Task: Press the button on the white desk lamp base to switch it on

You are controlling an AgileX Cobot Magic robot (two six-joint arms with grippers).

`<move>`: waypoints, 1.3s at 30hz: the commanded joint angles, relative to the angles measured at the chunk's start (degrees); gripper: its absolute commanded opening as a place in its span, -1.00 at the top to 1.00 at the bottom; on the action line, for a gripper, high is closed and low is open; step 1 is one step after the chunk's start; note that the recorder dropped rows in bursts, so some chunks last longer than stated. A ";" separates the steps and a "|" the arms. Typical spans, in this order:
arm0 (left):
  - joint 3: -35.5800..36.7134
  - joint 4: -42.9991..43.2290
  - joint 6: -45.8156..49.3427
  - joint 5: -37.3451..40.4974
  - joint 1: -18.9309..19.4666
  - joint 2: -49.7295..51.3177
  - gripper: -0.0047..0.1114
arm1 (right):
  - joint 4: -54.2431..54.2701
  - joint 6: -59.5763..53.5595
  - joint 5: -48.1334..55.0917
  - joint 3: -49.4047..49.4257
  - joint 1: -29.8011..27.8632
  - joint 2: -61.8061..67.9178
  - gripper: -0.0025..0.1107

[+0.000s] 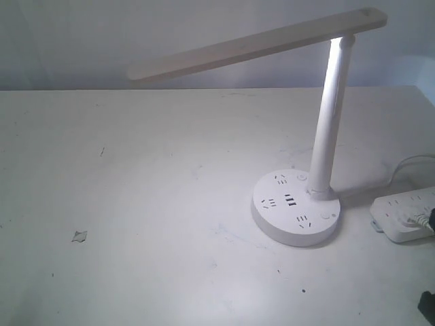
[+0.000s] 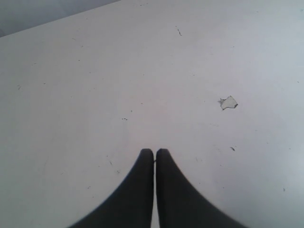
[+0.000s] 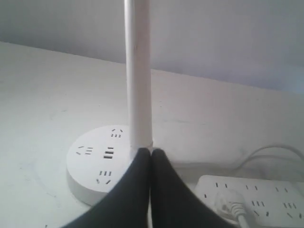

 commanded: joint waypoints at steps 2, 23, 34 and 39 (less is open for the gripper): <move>-0.16 -0.37 -0.04 -0.16 0.11 -0.27 0.90 | 0.16 0.00 -1.57 2.77 -5.97 -5.57 0.96; -0.16 -0.37 -0.04 -0.16 0.11 -0.27 0.90 | 0.16 -0.23 12.69 2.98 -14.04 -15.98 0.96; -0.16 -0.37 -0.04 -0.16 0.11 -0.27 0.90 | 0.45 -0.23 18.13 2.98 -14.04 -15.98 0.96; -0.16 -0.37 -0.04 -0.16 0.11 -0.27 0.90 | 3.48 -0.47 18.00 2.98 -14.04 -15.98 0.96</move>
